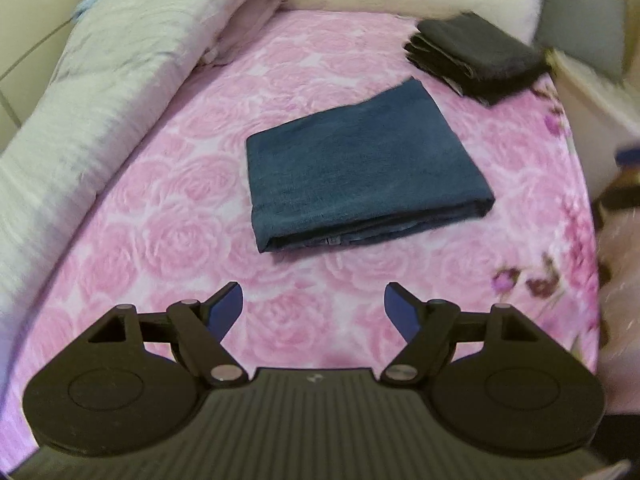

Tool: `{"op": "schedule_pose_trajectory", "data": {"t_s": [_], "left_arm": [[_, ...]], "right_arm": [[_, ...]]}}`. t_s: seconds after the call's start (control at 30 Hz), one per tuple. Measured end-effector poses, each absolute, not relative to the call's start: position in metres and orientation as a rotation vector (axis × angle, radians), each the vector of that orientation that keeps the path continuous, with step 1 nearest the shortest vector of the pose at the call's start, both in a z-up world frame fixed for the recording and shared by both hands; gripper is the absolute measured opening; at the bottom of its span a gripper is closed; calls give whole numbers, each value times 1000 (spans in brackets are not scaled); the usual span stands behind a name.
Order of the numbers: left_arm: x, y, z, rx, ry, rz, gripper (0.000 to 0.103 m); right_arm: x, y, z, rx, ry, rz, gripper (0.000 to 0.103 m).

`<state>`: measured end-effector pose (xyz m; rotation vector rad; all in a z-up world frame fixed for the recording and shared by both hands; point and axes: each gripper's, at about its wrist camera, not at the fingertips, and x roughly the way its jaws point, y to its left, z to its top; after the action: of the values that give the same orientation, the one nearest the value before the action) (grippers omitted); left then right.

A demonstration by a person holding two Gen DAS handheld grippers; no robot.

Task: Fold clothes
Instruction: 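Lower both grippers to the edge of the folded blue jeans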

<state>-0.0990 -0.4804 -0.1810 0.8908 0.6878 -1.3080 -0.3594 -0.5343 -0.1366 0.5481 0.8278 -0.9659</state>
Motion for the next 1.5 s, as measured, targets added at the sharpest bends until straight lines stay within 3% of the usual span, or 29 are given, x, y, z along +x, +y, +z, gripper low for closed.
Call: {"op": "schedule_pose_trajectory", "data": {"t_s": [0.27, 0.57, 0.83, 1.07, 1.13, 1.2, 1.37, 1.5], "left_arm": [[-120, -516, -235, 1186, 436, -1393, 75], [-142, -558, -263, 1368, 270, -1478, 75], [-144, -601, -245, 1229, 282, -1505, 75], [-140, -656, -236, 1001, 524, -1514, 75], [-132, -671, -236, 946, 619, -1480, 75], [-118, -686, -240, 867, 726, -1427, 75], [-62, -708, -261, 640, 948, -1251, 60], [-26, -731, -298, 607, 1025, -1146, 55]], "right_arm": [[-318, -568, -208, 172, 1065, -655, 74], [-346, -643, -247, 469, 952, -556, 74], [-381, -691, -223, 658, 846, -699, 74], [-407, -723, -178, 602, 755, -778, 73], [-411, -740, -178, 622, 743, -766, 52], [-411, -764, -183, 616, 747, -754, 42], [-388, -824, -211, 518, 788, -635, 40], [-349, -846, -245, 310, 859, -390, 40]]}}
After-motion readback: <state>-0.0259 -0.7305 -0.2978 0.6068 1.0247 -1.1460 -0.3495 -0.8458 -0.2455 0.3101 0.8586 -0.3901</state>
